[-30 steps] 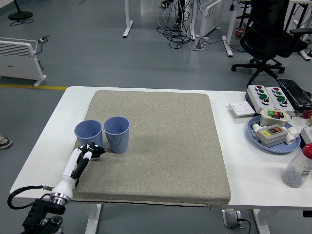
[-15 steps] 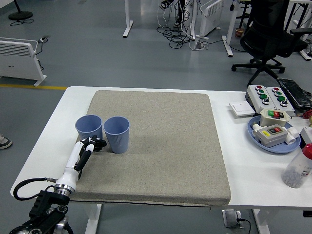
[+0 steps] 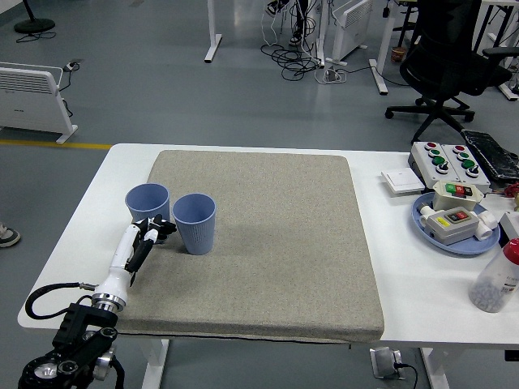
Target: Push cup pick cup insert cup
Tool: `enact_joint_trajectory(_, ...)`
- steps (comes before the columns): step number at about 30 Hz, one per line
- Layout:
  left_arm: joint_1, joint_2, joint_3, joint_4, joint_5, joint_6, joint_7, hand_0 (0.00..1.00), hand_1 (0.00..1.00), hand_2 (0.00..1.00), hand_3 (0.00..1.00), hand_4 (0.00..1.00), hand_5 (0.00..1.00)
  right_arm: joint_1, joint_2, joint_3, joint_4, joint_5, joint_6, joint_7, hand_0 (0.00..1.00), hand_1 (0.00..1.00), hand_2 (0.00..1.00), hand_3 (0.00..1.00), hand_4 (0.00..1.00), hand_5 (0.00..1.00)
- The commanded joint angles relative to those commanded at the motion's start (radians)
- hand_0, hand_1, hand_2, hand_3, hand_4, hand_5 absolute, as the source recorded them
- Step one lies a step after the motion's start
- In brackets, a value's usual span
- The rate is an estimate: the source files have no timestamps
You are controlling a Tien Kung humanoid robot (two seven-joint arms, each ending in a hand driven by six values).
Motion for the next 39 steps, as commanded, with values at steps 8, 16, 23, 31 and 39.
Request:
enact_joint_trajectory(8, -0.031, -0.015, 0.033, 0.068, -0.024, 0.002, -0.007, 0.613, 0.637, 0.571, 0.507, 0.546, 0.998, -0.006, 0.001, 0.008, 0.001, -0.013, 0.002, -0.005, 0.73, 0.666, 0.704, 0.597, 0.162, 0.387)
enact_joint_trajectory(16, -0.051, -0.016, 0.05, 0.102, -0.037, 0.003, -0.009, 0.613, 0.637, 0.571, 0.507, 0.543, 0.998, -0.01, 0.002, 0.011, 0.001, -0.017, 0.004, -0.007, 0.73, 0.666, 0.703, 0.597, 0.162, 0.387)
enact_joint_trajectory(23, -0.087, -0.006, 0.093, 0.15, -0.086, -0.002, -0.009, 0.61, 0.635, 0.567, 0.505, 0.533, 0.998, -0.009, 0.003, 0.013, 0.001, -0.021, 0.004, -0.008, 0.729, 0.666, 0.703, 0.597, 0.162, 0.386)
enact_joint_trajectory(31, -0.114, 0.001, 0.129, 0.18, -0.118, -0.008, -0.01, 0.608, 0.634, 0.567, 0.502, 0.53, 0.998, -0.007, 0.004, 0.014, 0.001, -0.022, 0.005, -0.008, 0.729, 0.667, 0.703, 0.597, 0.162, 0.386)
enact_joint_trajectory(39, -0.143, 0.008, 0.19, 0.22, -0.175, -0.02, -0.009, 0.609, 0.635, 0.567, 0.502, 0.528, 0.998, -0.007, 0.006, 0.014, 0.001, -0.023, 0.006, -0.007, 0.729, 0.667, 0.703, 0.597, 0.161, 0.386)
